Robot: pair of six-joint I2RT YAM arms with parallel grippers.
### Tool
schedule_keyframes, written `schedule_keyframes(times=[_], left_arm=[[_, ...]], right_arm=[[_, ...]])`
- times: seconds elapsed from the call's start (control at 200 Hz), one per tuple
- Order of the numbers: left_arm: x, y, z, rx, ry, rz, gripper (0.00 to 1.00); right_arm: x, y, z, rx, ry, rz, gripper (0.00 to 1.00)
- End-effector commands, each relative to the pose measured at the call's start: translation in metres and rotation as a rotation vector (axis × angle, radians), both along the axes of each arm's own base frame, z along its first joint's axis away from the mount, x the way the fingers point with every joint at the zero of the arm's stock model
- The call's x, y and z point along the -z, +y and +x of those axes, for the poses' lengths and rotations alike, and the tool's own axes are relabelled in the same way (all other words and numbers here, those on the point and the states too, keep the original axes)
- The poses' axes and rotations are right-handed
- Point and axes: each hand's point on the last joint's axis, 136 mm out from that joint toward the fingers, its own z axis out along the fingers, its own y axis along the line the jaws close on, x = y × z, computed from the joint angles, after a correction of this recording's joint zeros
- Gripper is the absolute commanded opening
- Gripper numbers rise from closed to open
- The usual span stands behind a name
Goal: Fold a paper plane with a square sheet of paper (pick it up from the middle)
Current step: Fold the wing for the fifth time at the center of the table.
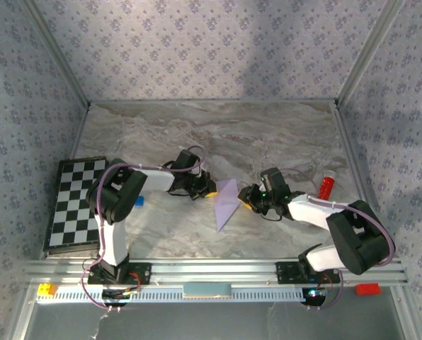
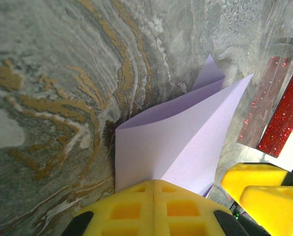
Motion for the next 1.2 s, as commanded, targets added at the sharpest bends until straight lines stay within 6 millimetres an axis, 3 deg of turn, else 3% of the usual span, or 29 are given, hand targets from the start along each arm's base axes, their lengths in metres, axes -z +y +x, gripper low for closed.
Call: schedule_keyframes(times=[0.0, 0.28, 1.194], left_arm=[[0.026, 0.016, -0.013, -0.004, 0.070, 0.075, 0.00], [0.026, 0.015, -0.012, -0.001, 0.072, 0.074, 0.00], [0.025, 0.014, -0.011, 0.015, 0.074, 0.076, 0.00]], right_arm=[[0.000, 0.006, 0.001, -0.048, -0.008, 0.023, 0.36], [0.009, 0.005, 0.007, -0.045, 0.004, 0.046, 0.34], [-0.002, 0.027, 0.023, -0.242, -0.082, 0.127, 0.26]])
